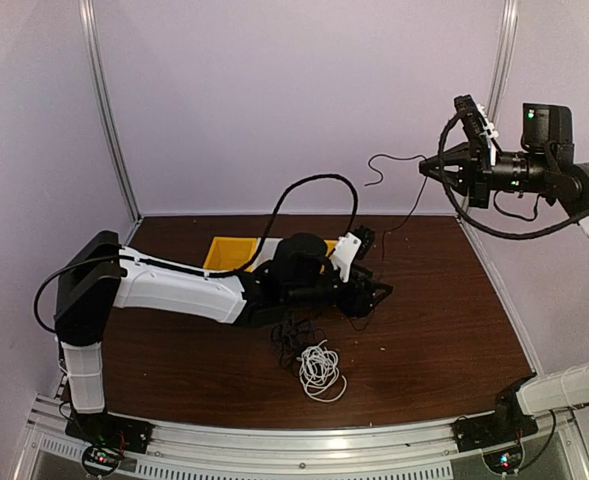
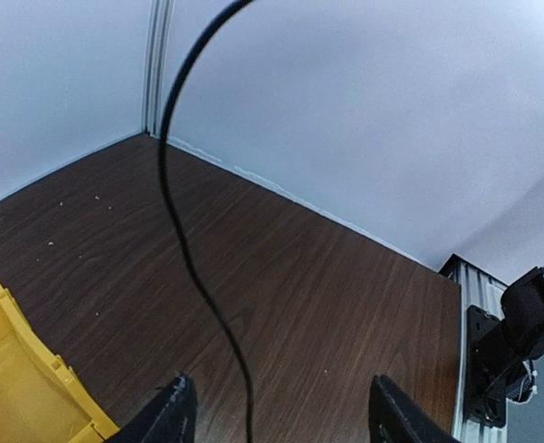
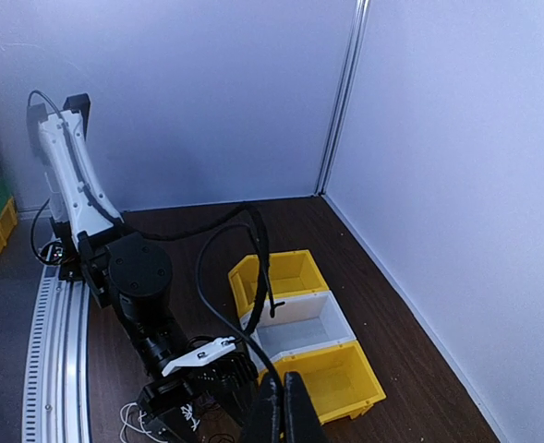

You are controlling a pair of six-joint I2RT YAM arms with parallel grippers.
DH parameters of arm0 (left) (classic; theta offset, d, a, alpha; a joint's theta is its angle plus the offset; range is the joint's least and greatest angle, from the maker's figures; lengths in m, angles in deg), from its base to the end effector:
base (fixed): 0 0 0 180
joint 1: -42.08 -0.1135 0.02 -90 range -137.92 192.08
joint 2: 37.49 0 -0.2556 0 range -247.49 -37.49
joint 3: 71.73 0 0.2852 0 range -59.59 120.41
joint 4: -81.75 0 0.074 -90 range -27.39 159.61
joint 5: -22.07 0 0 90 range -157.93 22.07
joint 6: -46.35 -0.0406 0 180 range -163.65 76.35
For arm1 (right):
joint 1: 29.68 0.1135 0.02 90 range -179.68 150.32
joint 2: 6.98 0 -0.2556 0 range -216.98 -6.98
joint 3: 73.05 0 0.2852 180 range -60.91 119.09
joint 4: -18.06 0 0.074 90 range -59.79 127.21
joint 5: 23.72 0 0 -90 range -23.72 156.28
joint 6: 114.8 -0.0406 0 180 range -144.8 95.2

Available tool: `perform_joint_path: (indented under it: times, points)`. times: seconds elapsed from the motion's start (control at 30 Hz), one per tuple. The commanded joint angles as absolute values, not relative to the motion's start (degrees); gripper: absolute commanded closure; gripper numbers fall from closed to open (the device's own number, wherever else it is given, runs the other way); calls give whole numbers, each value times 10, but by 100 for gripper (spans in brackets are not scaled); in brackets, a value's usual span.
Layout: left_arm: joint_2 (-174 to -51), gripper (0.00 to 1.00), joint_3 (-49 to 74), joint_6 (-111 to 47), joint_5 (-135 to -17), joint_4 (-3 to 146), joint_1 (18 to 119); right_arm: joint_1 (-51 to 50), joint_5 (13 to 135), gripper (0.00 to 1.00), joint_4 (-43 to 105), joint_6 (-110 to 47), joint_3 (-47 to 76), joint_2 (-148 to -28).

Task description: Untangle the cables

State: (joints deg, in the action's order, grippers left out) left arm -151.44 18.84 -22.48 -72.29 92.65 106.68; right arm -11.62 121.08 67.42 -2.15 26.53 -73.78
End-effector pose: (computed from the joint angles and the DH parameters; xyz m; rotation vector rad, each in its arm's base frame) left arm 0.2105 -0.4506 0.2092 0.7716 1.7776 -1.1123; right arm 0.2297 0.1098 0.4750 -1.1990 1.3558 0.8240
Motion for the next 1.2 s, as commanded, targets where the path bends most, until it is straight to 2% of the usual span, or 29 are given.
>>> perform_joint_path:
  times: [0.0,0.4,0.53,0.7,0.83,0.97,1.17]
  points:
    - [-1526,37,205,-209,-752,1006,1052,-118,1236,100,657,-33,255,-730]
    - [-1567,60,227,-158,-790,1071,1006,-118,1248,100,658,-35,244,-725]
    - [-1576,62,236,-159,-821,1089,1005,-119,1247,100,657,-34,237,-724]
    - [-1579,75,238,-162,-832,1095,1004,-118,1245,100,656,-33,232,-725]
    - [-1579,75,239,-162,-835,1096,1001,-118,1246,100,653,-35,227,-727]
    - [-1584,68,250,-164,-844,1088,998,-118,1247,100,652,-36,228,-730]
    - [-1598,71,271,-164,-846,1082,994,-118,1250,100,649,-42,231,-732]
